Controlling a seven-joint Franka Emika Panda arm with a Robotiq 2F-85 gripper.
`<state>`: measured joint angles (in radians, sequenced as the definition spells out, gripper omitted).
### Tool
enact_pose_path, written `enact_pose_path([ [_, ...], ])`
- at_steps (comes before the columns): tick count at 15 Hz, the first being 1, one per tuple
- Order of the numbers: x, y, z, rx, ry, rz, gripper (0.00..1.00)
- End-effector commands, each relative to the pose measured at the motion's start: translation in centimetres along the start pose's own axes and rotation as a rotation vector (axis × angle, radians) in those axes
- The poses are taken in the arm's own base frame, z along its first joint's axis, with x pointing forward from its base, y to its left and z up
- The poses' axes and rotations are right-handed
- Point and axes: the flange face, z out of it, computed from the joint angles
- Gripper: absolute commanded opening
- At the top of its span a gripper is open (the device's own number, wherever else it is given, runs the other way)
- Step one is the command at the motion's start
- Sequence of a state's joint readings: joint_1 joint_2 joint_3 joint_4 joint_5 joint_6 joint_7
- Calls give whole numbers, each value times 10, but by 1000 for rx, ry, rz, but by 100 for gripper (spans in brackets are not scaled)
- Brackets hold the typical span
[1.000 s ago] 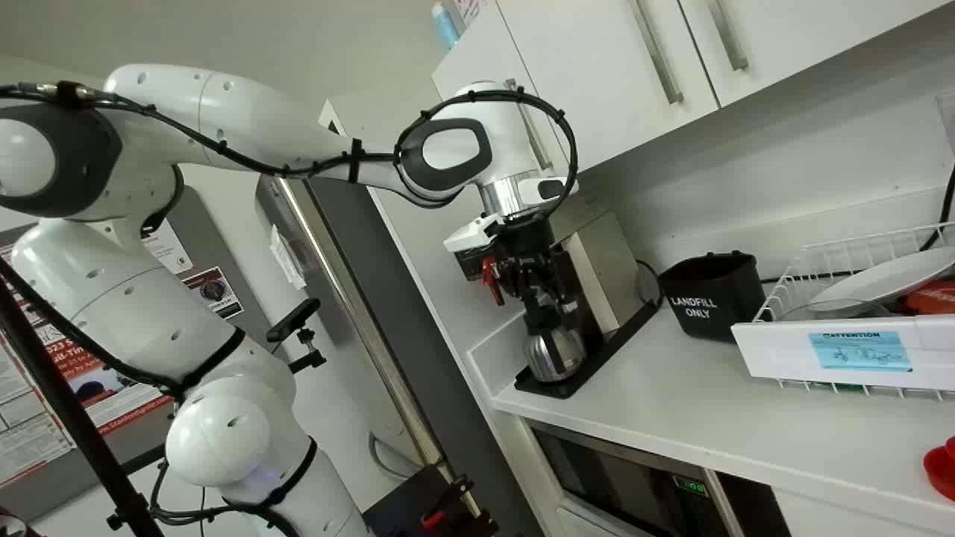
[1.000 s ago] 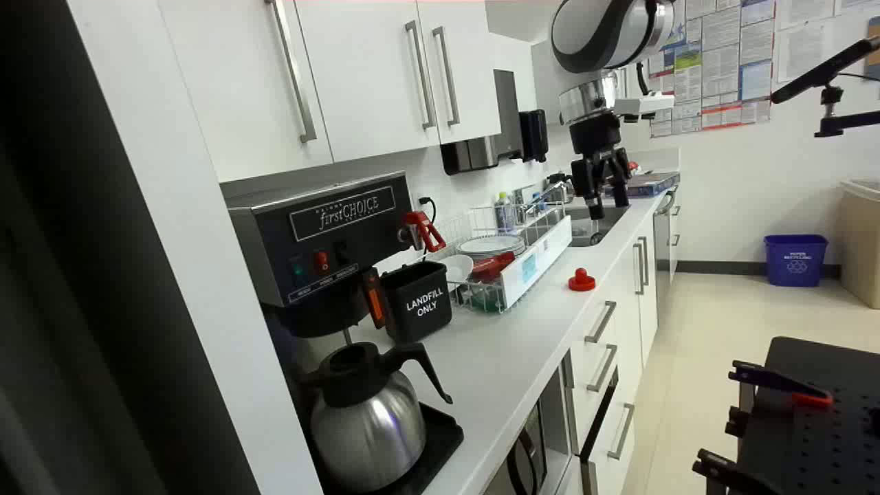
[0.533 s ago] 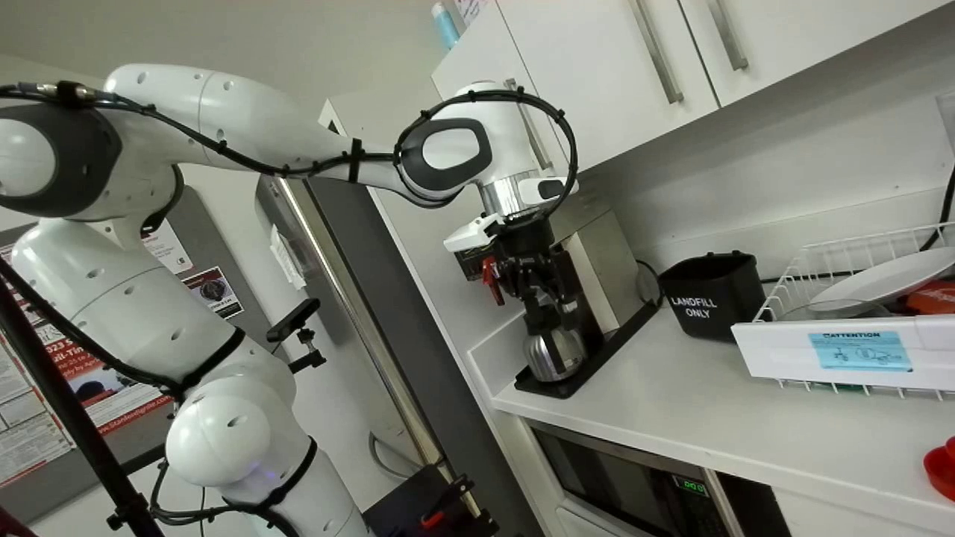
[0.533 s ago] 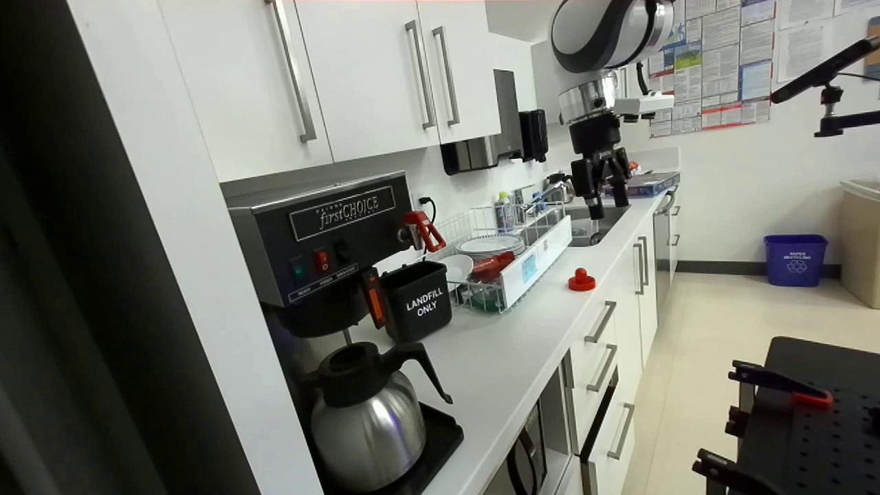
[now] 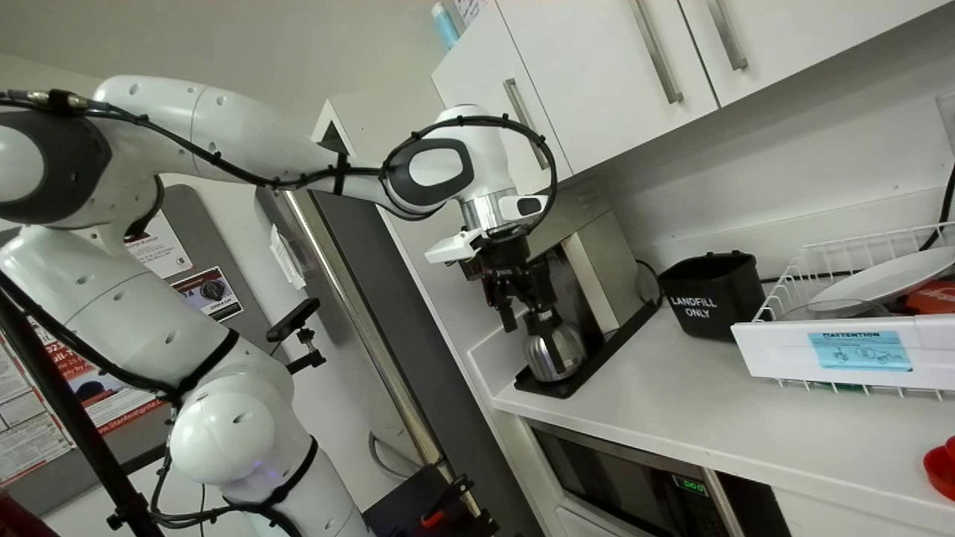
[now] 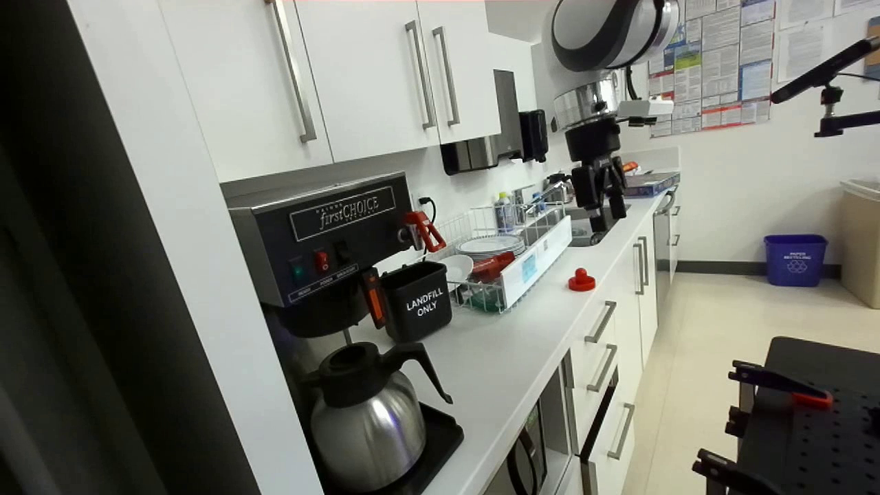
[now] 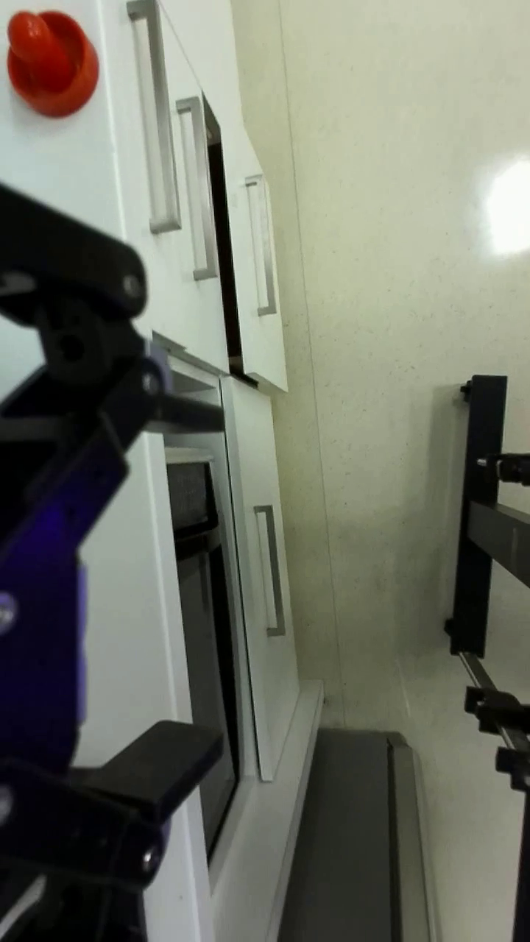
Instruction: Turn on the machine
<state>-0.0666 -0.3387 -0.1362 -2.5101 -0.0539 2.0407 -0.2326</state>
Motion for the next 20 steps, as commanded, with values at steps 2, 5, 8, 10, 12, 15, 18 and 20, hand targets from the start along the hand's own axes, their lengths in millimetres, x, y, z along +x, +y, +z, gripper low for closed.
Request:
enact_pose_path([
  [2, -33, -75, -9, 55, 58, -62, 100],
  [5, -40, -126, -18, 91, 89, -133, 100],
  [8, -33, -126, -19, 74, 85, -156, 100],
  [10, -32, -125, -19, 74, 84, -154, 100],
  [12, -31, -122, -16, 79, 78, -145, 100],
  [15, -39, -161, -7, 19, 88, -153, 100],
  [18, -51, -209, 8, -24, 103, -165, 100],
  [20, -57, -239, 16, -38, 133, -151, 100],
])
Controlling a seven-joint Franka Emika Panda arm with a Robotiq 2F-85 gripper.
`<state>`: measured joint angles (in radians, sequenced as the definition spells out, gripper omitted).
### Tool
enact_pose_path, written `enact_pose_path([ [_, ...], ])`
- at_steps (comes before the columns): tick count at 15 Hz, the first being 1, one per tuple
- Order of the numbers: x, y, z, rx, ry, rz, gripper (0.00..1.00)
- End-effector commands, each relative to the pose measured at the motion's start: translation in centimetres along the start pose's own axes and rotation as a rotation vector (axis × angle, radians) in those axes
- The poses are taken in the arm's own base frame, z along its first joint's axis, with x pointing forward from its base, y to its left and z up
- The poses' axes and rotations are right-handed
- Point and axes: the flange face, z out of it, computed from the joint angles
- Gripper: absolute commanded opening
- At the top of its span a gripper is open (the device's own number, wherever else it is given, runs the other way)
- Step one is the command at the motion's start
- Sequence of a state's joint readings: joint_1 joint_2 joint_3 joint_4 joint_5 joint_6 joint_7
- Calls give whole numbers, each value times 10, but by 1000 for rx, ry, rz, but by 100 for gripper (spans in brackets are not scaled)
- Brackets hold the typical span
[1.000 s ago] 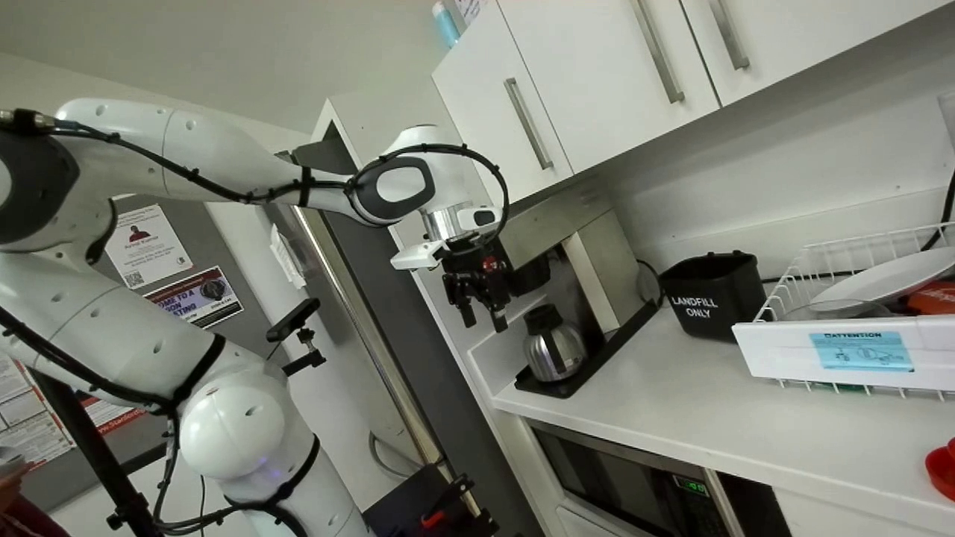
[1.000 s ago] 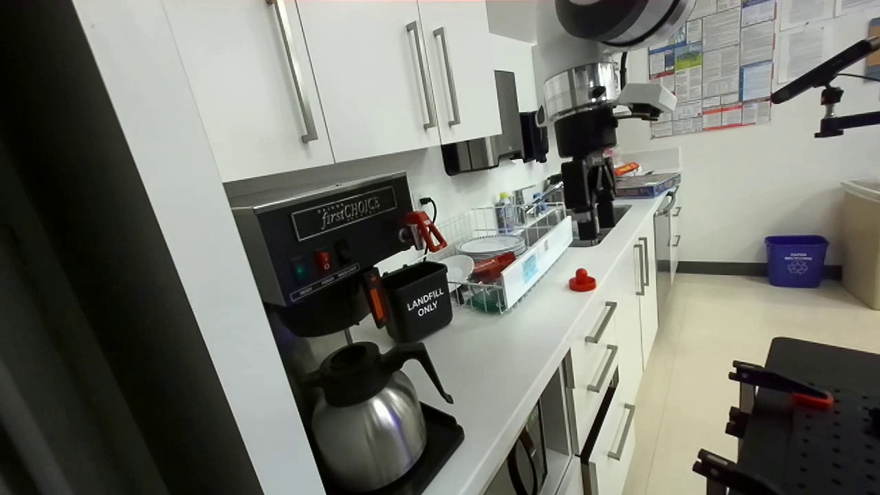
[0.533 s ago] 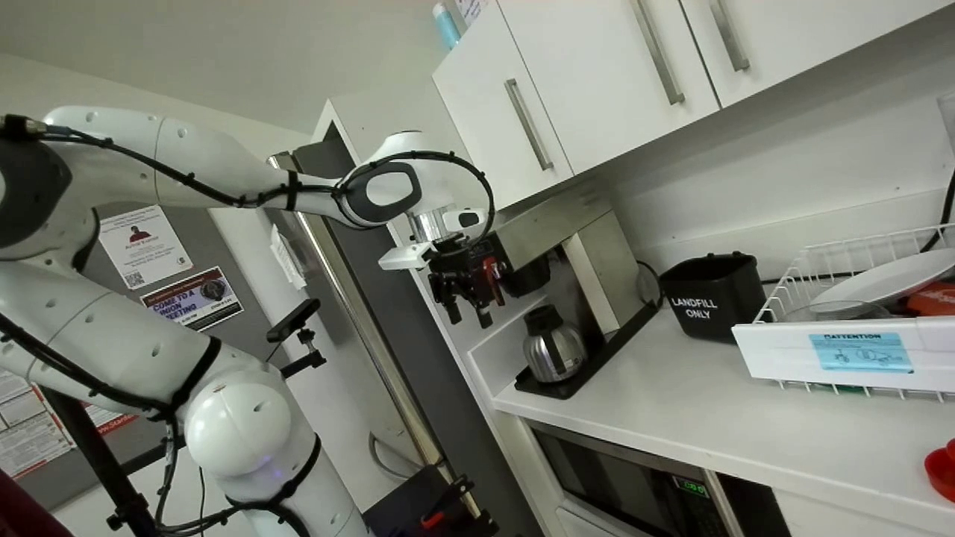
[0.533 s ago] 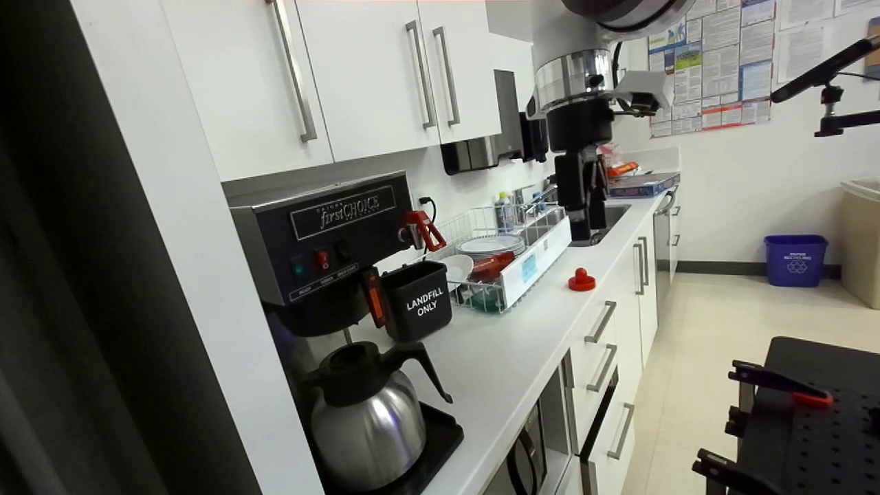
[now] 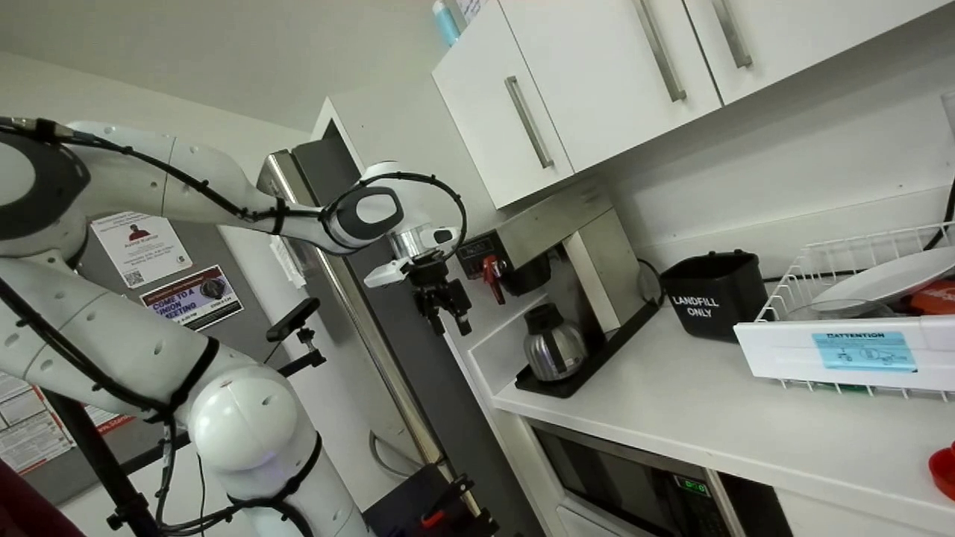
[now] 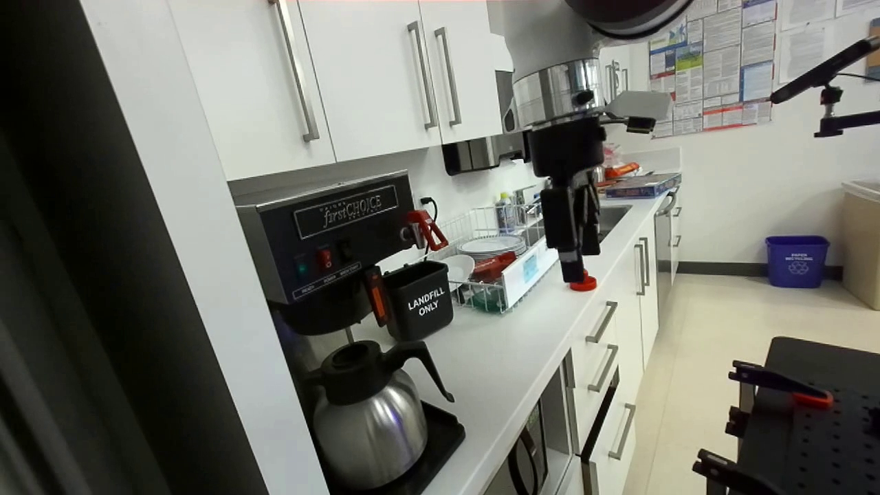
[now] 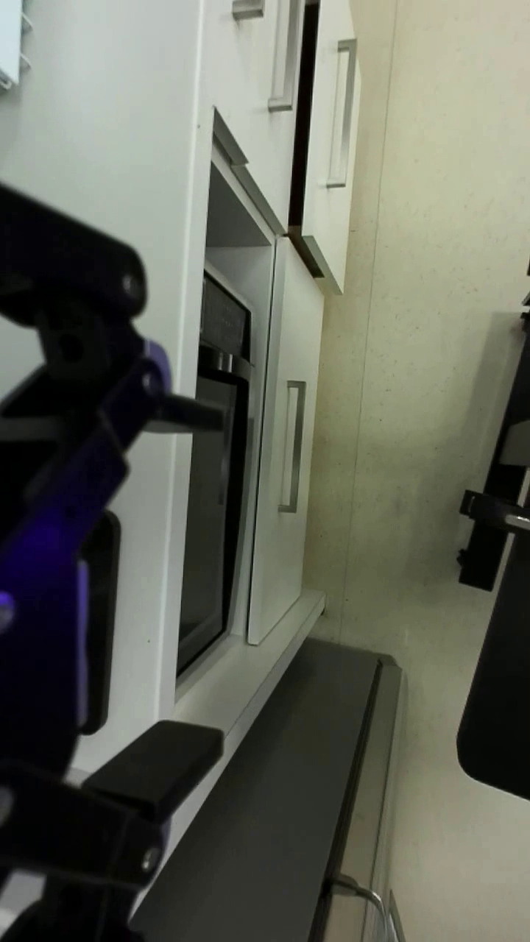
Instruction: Turn on the machine
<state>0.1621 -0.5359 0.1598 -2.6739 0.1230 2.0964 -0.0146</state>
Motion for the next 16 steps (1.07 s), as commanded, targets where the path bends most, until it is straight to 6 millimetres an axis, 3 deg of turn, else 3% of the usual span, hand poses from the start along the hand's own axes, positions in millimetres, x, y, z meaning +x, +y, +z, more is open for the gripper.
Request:
enact_pose_path([
  [1, -5, -50, 11, -13, 71, 37, 100],
  [3, -3, -73, 10, -16, 128, 42, 100],
  [4, -3, -60, 9, -29, 86, 17, 100],
  [9, -3, -62, 9, -28, 93, 21, 100],
  [13, -1, -100, -2, 10, 191, -35, 100],
  [14, -3, -112, -7, 4, 225, -55, 91],
  [15, -4, -120, -11, 2, 253, -57, 74],
  [16, -5, -129, -16, -8, 291, -58, 66],
])
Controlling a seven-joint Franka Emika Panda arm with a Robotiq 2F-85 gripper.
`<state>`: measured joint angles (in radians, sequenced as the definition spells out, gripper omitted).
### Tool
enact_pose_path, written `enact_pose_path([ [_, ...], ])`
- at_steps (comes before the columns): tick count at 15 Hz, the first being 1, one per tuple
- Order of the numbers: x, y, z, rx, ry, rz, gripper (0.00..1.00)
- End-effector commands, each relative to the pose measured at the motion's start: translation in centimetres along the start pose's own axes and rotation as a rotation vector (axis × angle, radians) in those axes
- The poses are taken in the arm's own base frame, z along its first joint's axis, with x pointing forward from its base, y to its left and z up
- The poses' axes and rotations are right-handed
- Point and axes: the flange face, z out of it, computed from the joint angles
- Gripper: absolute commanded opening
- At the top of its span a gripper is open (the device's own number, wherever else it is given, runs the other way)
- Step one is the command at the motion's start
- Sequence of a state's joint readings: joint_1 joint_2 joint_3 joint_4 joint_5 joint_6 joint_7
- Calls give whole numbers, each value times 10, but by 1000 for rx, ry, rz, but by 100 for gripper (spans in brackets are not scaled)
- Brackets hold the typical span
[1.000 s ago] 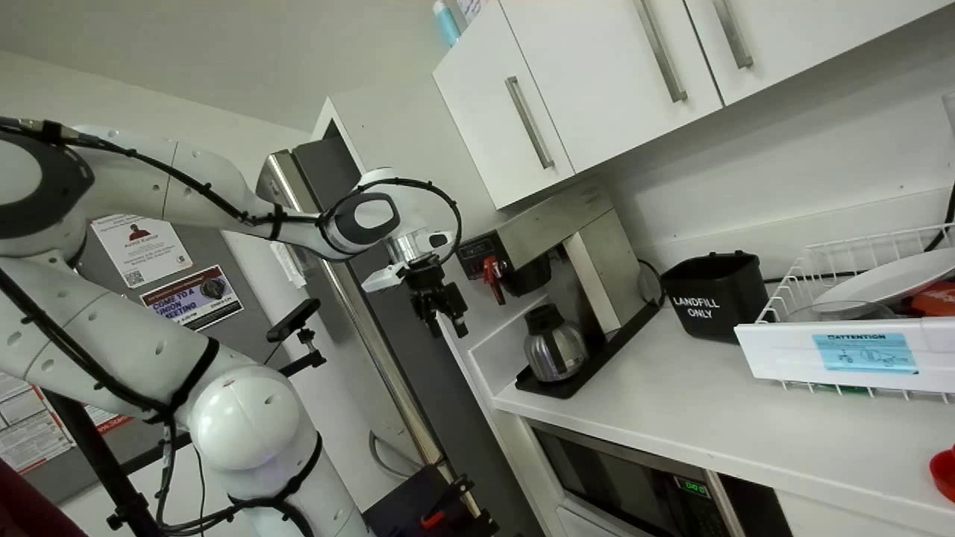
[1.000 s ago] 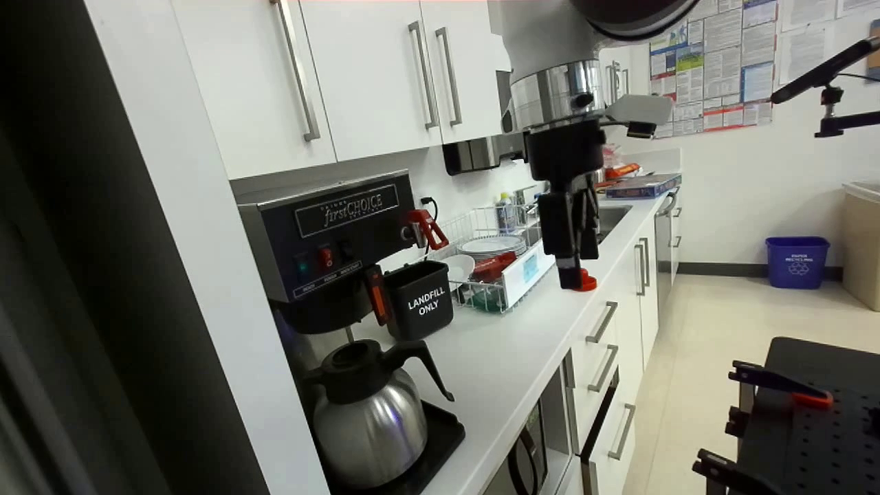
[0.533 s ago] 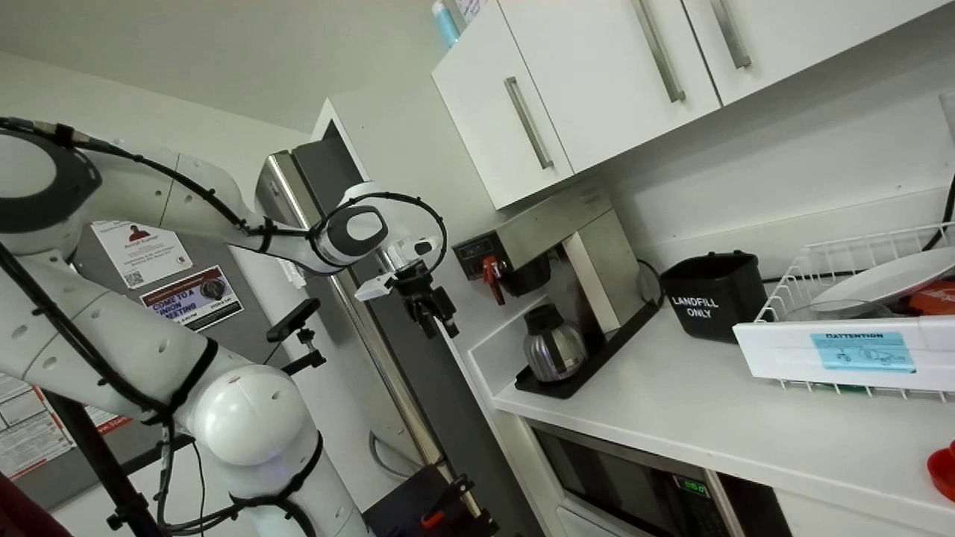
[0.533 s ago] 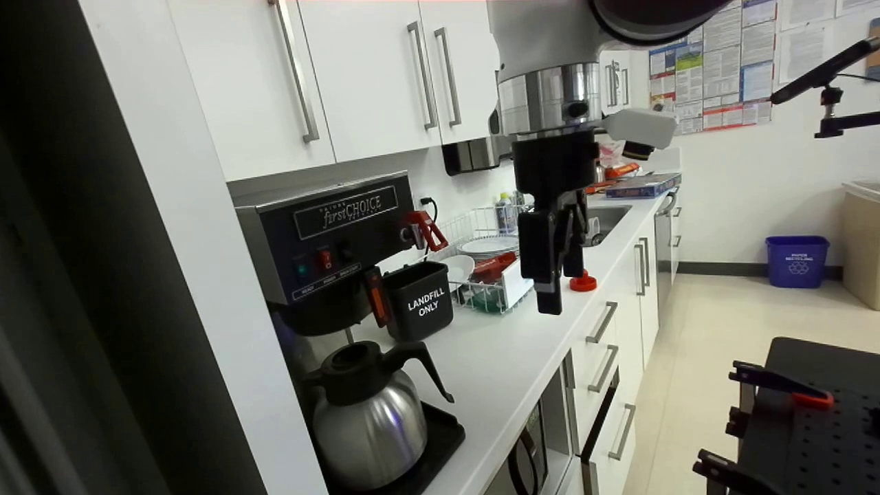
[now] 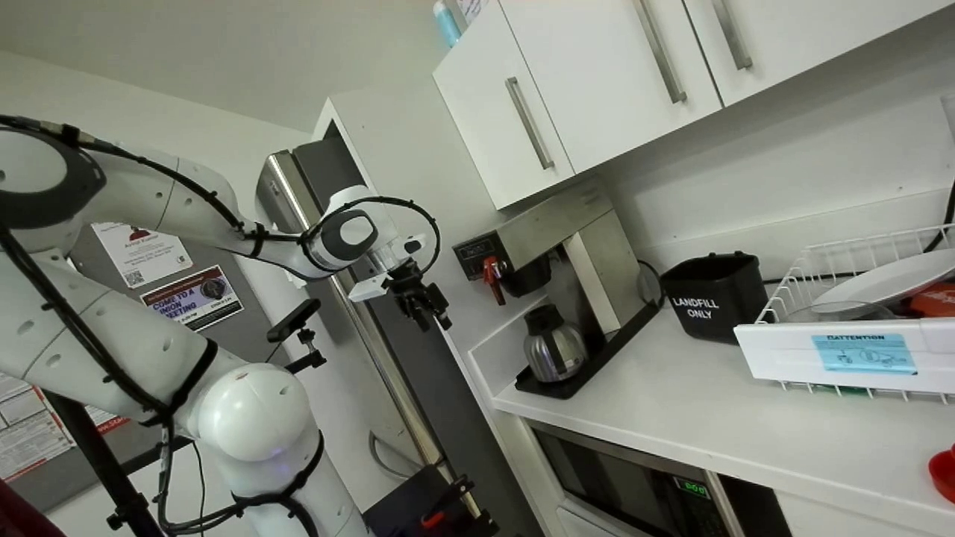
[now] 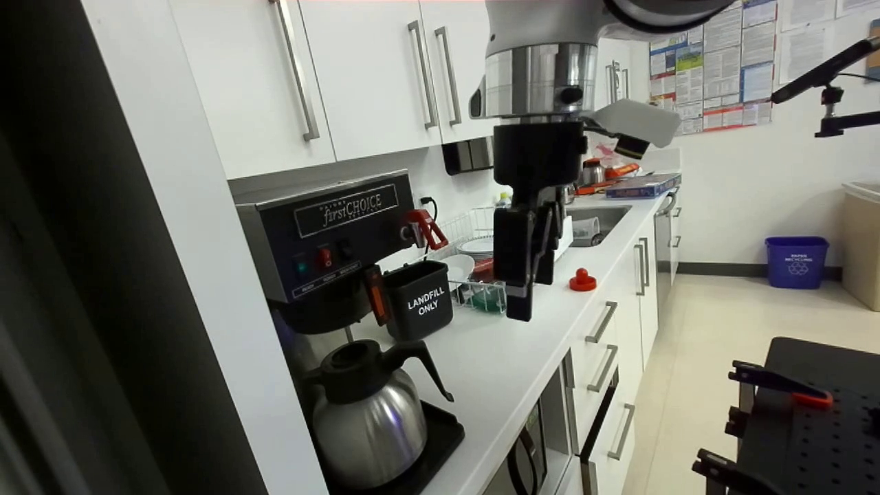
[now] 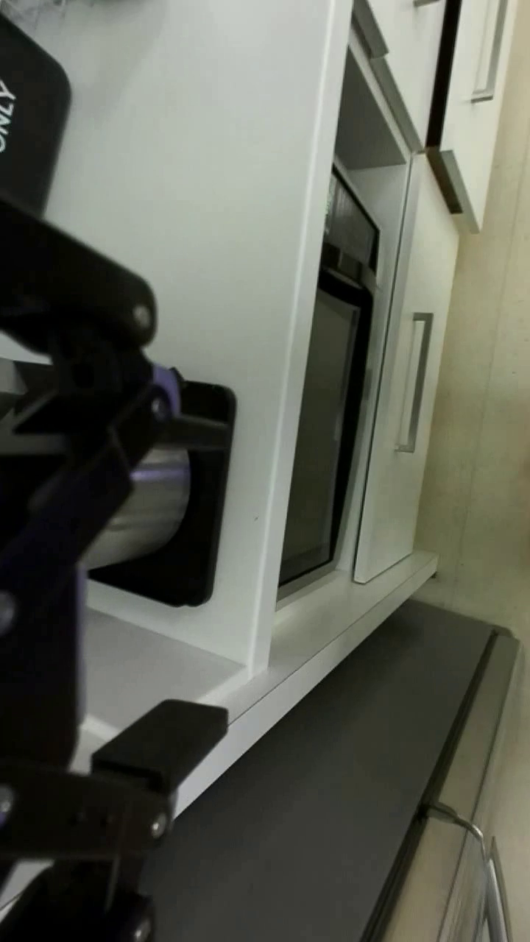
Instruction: Turn on the machine
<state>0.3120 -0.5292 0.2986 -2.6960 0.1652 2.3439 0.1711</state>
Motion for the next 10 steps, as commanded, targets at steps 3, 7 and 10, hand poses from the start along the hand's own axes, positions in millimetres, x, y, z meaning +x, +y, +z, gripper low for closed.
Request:
enact_pose_path([
  [3, 11, -43, -24, 8, 199, 26, 42],
  [7, 27, -48, -29, 6, 356, 65, 12],
  [10, 38, -46, -28, -19, 455, 61, 0],
])
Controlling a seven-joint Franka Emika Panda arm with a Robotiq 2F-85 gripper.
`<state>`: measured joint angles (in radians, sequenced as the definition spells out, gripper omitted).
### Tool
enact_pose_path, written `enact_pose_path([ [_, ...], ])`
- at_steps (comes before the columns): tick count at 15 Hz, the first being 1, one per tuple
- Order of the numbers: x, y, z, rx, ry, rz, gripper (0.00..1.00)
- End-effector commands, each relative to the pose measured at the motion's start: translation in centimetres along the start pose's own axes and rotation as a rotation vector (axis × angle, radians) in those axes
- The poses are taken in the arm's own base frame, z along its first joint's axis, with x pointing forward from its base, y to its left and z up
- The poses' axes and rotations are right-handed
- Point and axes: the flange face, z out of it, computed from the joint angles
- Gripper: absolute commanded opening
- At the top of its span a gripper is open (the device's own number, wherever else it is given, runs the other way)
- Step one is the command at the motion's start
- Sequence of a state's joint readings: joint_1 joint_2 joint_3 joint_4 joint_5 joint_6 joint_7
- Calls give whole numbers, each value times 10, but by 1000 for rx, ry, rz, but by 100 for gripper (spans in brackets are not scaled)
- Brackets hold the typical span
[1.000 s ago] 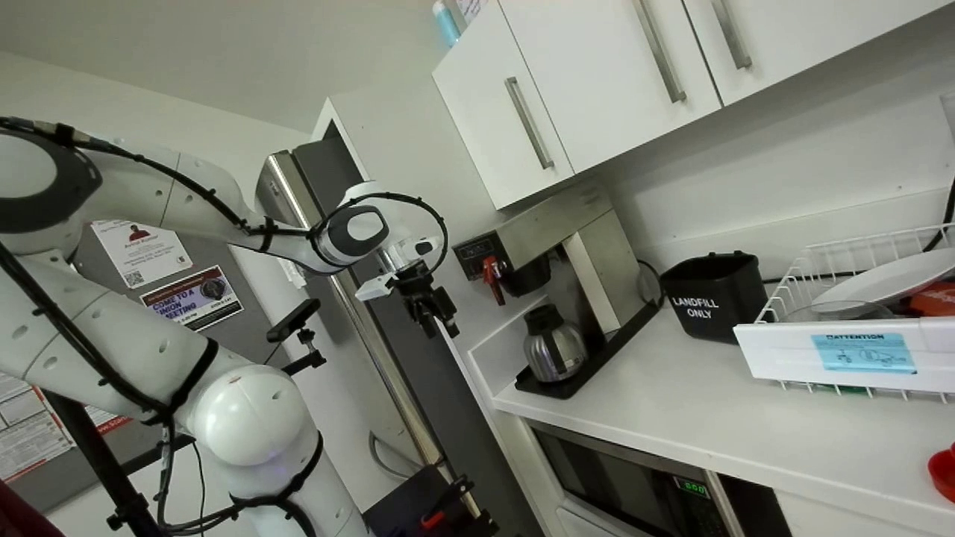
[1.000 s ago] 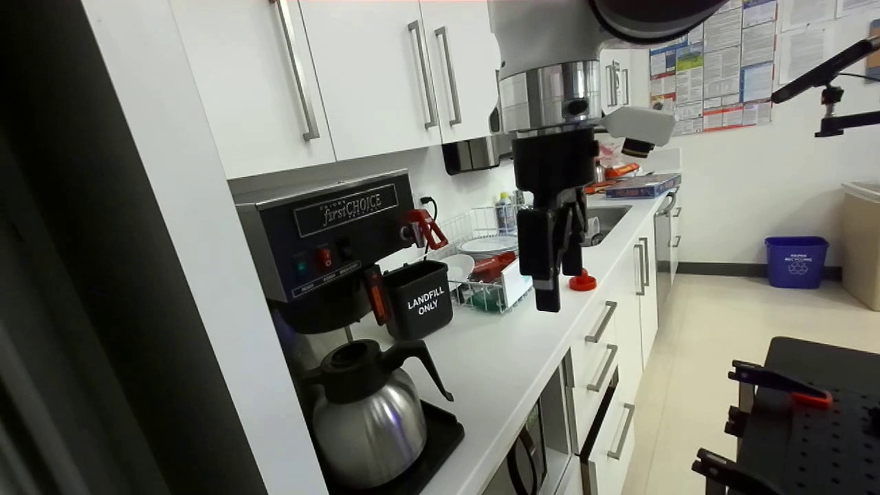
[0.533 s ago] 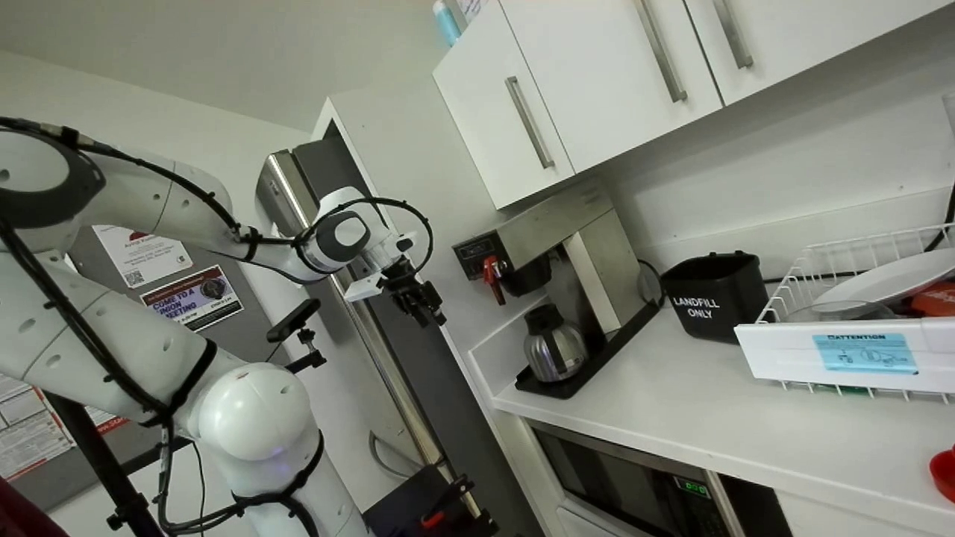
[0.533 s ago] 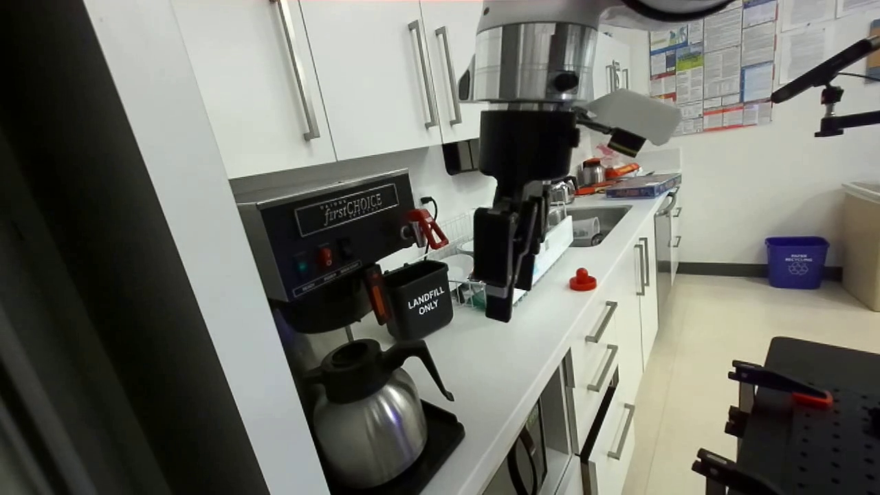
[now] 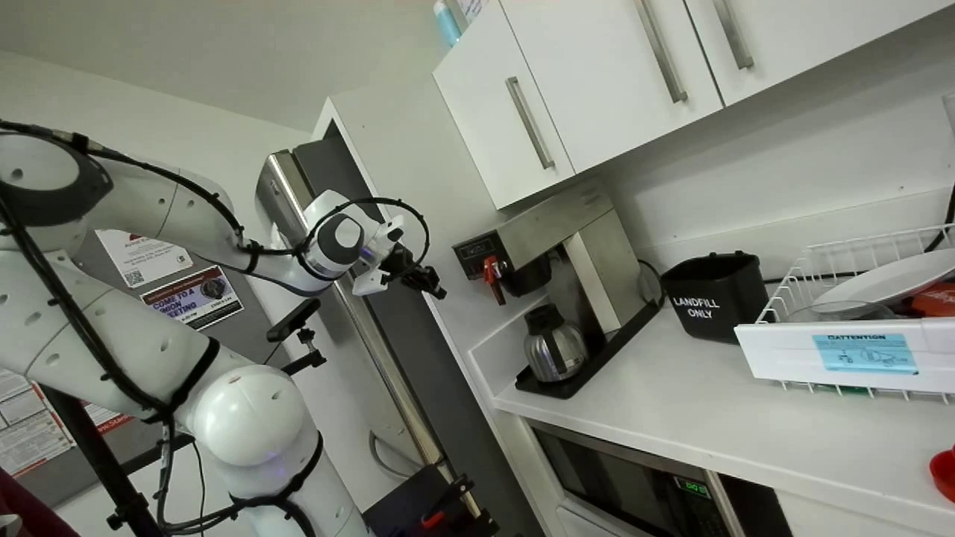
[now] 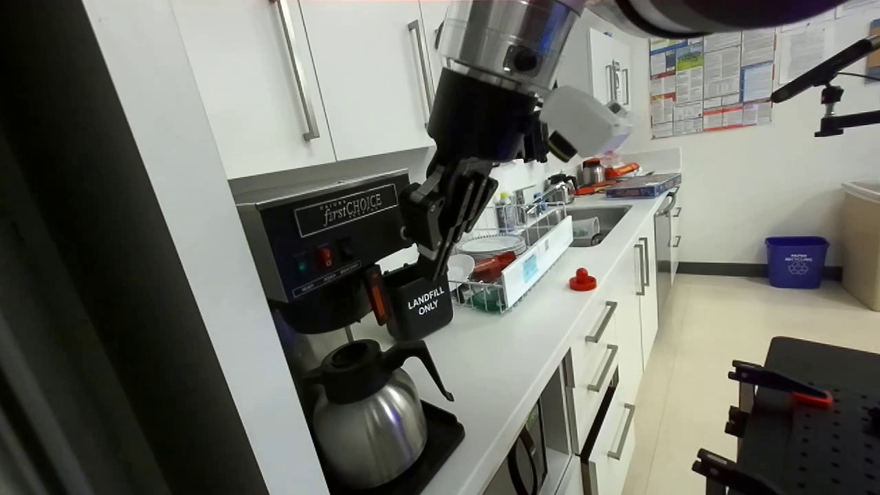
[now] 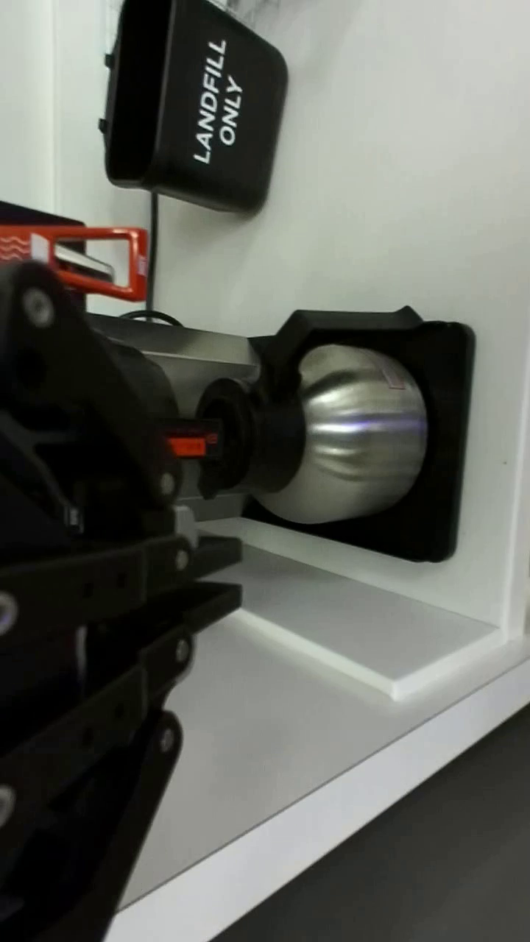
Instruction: Turn on the machine
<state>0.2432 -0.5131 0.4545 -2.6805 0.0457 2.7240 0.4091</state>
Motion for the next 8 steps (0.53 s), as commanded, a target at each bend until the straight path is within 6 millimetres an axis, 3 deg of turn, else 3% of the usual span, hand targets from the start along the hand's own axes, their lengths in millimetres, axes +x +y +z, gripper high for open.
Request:
enact_pose_path([
  [1, 15, 0, 10, -18, 104, 9, 0],
  [8, 13, 4, 13, -20, 104, -1, 1],
])
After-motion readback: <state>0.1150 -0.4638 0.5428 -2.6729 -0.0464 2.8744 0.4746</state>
